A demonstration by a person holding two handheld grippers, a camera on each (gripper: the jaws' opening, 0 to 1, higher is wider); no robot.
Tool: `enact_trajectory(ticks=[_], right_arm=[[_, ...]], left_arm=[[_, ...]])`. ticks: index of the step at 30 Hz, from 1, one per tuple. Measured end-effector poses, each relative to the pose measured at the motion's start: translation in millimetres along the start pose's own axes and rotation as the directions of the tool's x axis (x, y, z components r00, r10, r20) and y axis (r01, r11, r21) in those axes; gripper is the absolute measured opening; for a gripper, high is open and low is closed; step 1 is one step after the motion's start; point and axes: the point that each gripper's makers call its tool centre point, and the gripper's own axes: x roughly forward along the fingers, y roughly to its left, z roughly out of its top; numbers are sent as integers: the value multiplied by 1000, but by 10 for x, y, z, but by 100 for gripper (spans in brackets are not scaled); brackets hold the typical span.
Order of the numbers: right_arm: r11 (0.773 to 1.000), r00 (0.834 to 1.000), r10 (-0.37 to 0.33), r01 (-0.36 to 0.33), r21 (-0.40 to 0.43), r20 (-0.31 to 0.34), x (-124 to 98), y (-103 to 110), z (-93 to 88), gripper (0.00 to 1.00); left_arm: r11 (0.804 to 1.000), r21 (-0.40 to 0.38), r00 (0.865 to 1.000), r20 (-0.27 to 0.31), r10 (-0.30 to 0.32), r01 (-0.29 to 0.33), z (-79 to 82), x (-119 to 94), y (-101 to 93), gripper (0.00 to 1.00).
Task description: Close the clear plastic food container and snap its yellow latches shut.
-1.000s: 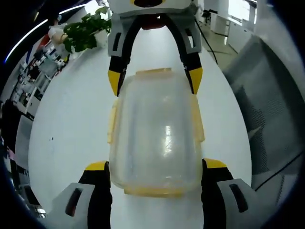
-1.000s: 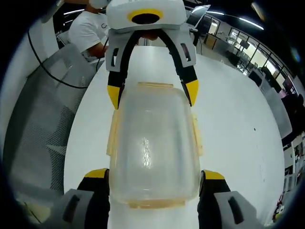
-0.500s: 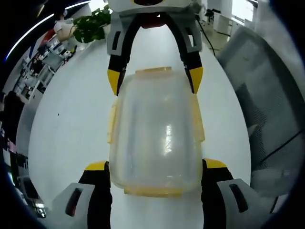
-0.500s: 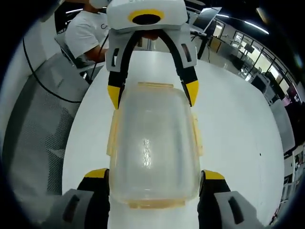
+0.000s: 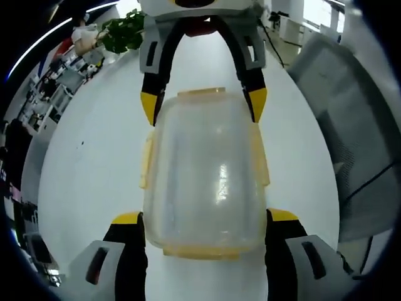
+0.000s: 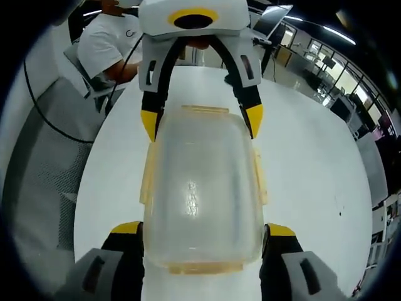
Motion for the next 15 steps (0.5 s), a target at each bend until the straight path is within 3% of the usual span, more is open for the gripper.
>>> enact_trajectory(ticks=[15], right_arm=[[1000, 1000, 12, -12, -17, -13, 31, -452, -40, 76]], left_arm=[[1000, -7, 1000, -12, 0, 0, -1, 70, 417, 76]])
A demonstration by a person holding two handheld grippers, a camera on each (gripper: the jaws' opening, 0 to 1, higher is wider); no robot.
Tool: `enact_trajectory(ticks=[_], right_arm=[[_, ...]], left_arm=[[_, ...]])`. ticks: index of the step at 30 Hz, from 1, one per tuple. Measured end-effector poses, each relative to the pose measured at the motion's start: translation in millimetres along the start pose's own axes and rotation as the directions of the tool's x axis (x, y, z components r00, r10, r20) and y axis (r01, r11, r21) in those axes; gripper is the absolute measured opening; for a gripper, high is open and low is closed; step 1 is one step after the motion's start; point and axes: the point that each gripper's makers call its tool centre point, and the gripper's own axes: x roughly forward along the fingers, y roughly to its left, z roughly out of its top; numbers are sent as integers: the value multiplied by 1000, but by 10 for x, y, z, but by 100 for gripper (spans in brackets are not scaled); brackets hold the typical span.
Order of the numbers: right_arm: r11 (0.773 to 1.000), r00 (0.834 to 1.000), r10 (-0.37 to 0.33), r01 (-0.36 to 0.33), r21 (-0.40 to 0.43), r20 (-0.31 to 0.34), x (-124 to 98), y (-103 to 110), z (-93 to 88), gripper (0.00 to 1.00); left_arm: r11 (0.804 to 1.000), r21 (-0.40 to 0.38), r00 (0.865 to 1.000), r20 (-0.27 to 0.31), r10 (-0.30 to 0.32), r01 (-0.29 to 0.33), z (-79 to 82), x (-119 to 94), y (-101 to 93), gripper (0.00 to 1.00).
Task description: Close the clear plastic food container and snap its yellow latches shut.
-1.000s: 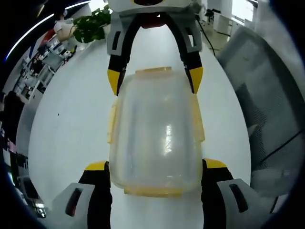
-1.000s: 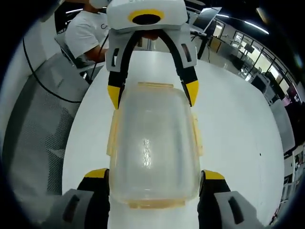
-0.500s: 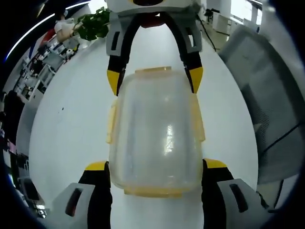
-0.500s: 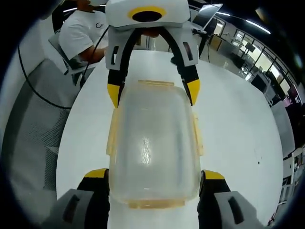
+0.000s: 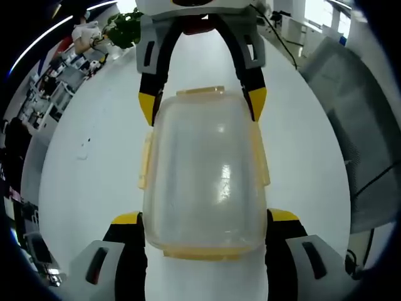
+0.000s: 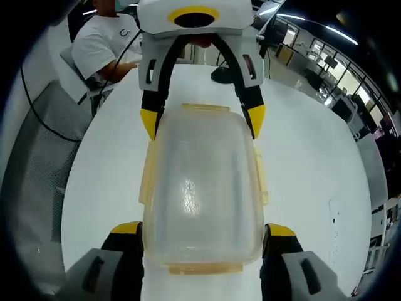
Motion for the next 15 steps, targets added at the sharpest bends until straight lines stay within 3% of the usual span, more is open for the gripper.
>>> enact_trajectory(ticks=[13, 15], right_arm=[[1000, 1000, -2, 2, 4, -10, 3, 19, -10, 78], [1000, 999, -16, 15, -23, -28, 9, 18, -33, 79]], left_arm=[[1000, 7, 1000, 2, 12, -12, 5, 19, -10, 77], [996, 81, 999, -37, 28, -25, -54, 35, -13, 80]])
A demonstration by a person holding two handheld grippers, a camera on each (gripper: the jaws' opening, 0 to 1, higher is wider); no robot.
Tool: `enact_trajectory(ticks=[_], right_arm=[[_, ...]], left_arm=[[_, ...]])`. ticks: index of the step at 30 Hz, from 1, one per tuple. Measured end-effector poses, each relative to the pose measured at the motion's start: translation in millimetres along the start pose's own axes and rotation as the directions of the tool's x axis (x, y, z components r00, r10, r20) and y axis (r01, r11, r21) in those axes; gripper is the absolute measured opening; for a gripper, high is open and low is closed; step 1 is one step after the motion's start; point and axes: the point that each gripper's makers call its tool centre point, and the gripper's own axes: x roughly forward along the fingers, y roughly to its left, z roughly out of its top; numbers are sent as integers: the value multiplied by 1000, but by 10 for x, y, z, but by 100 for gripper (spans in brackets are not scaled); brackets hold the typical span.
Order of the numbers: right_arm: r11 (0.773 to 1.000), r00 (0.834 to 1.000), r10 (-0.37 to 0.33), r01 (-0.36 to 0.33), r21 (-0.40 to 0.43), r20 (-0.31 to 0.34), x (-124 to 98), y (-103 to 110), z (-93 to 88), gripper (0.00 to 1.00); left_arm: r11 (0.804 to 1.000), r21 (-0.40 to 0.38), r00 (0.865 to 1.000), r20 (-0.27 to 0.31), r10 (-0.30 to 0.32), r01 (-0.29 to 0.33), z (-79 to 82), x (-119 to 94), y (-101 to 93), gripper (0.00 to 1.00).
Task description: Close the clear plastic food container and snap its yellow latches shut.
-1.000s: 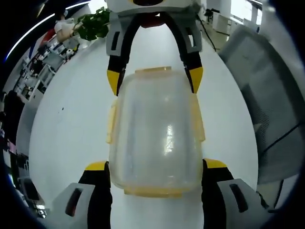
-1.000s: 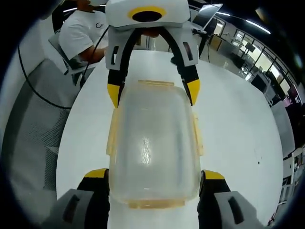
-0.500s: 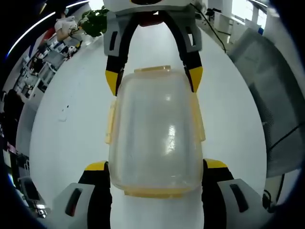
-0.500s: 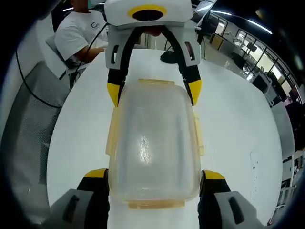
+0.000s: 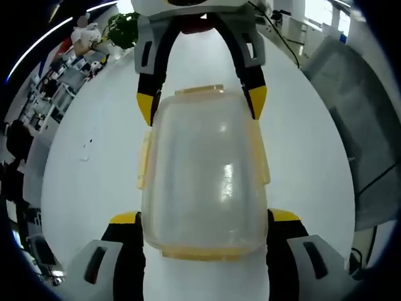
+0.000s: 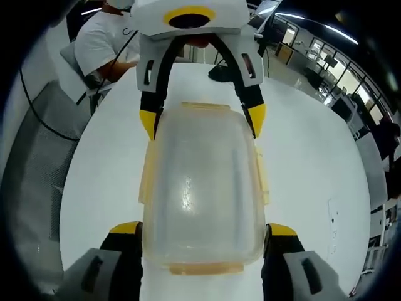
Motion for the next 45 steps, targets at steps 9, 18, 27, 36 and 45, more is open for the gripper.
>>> enact_trajectory(ticks=[9, 18, 27, 36, 45], right_arm=[[989, 998, -60, 61, 131, -11, -100, 28, -62, 99], [957, 992, -127, 116, 265, 26, -263, 124, -73, 99], [916, 983, -180, 151, 372, 43, -371, 338, -135, 99], [853, 966, -244, 171, 493, 88, -543, 476, -161, 97], [804, 948, -288, 161, 572, 139, -706, 784, -185, 99]], left_arm=[[979, -201, 999, 20, 47, -42, -59, -147, 25, 99], [952, -295, 995, 41, 96, -80, -95, -280, -131, 99], [903, -399, 982, 31, 185, -157, -123, -424, -241, 99], [808, -562, 962, 74, 262, -177, -121, -584, -463, 99], [755, -627, 938, 108, 329, -192, -82, -792, -735, 99]])
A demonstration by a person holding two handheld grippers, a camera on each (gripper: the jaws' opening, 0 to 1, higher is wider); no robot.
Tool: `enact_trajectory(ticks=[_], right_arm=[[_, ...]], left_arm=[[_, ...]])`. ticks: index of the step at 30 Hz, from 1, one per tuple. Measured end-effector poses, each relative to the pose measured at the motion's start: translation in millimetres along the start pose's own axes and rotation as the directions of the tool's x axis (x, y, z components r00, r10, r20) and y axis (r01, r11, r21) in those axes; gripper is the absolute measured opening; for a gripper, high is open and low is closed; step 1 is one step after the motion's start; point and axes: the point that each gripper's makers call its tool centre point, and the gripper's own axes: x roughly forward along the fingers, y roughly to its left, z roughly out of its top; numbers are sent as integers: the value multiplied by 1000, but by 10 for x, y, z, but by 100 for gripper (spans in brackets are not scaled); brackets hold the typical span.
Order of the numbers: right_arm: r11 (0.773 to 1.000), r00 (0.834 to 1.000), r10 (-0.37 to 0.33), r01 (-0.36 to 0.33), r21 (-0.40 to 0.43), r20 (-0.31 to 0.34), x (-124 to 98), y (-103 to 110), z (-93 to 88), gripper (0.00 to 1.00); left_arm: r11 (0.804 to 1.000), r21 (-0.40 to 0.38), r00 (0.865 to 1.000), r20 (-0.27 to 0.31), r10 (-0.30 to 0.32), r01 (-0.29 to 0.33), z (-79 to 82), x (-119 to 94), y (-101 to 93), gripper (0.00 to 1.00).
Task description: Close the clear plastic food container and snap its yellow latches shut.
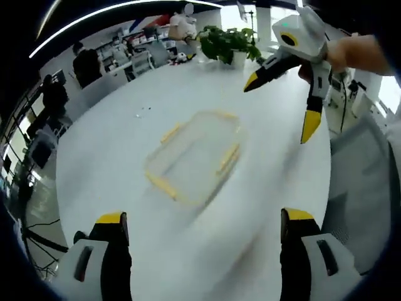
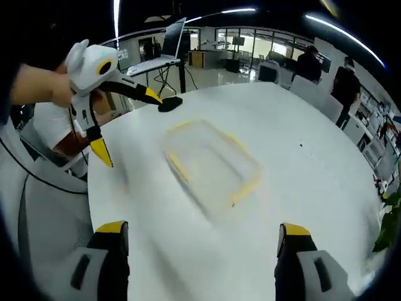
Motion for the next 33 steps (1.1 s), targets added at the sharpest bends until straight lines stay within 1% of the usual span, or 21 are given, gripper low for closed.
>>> enact_trajectory(ticks=[2, 3, 5, 8, 13, 16, 21, 23, 24, 25, 27, 30, 33], right_arm=[[1000, 1000, -12, 12, 27, 26, -69, 40, -8, 99], [999, 999, -9, 7, 45, 45, -116, 85, -13, 99], [998, 998, -13, 9, 62, 68, -180, 129, -28, 99], [997, 994, -26, 19, 75, 102, -313, 199, -70, 99], [991, 991, -51, 35, 126, 124, -534, 267, -279, 99], [993, 992, -57, 44, 111, 116, -645, 341, -457, 99], [994, 989, -58, 45, 98, 135, -800, 486, -619, 99], [994, 984, -67, 51, 98, 167, -849, 523, -616, 99], [994, 981, -61, 42, 102, 184, -875, 563, -609, 99], [992, 971, -57, 30, 120, 231, -914, 609, -560, 99], [989, 962, -57, 18, 145, 267, -984, 672, -550, 99], [988, 959, -74, 32, 153, 275, -1051, 727, -614, 99], [987, 959, -88, 48, 153, 268, -1085, 791, -684, 99]], left_arm=[[1000, -13, 1000, 13, 15, -15, -9, -61, -29, 99], [999, -20, 999, 31, 28, -27, -7, -97, -44, 99], [999, -41, 999, 35, 28, -27, -36, -146, -88, 99], [995, -97, 996, 73, 43, -36, -27, -270, -163, 99], [991, -122, 993, 98, 64, -52, -117, -470, -308, 99], [989, -141, 994, 94, 61, -48, -236, -559, -438, 99], [984, -168, 992, 100, 73, -55, -351, -663, -577, 99], [981, -185, 991, 110, 79, -57, -375, -712, -641, 99], [979, -192, 990, 113, 83, -60, -389, -730, -667, 99], [979, -195, 990, 116, 86, -62, -411, -759, -712, 99], [973, -222, 987, 132, 95, -64, -434, -796, -761, 99], [966, -250, 986, 132, 104, -68, -498, -826, -825, 99], [963, -258, 986, 122, 117, -82, -561, -850, -899, 99]])
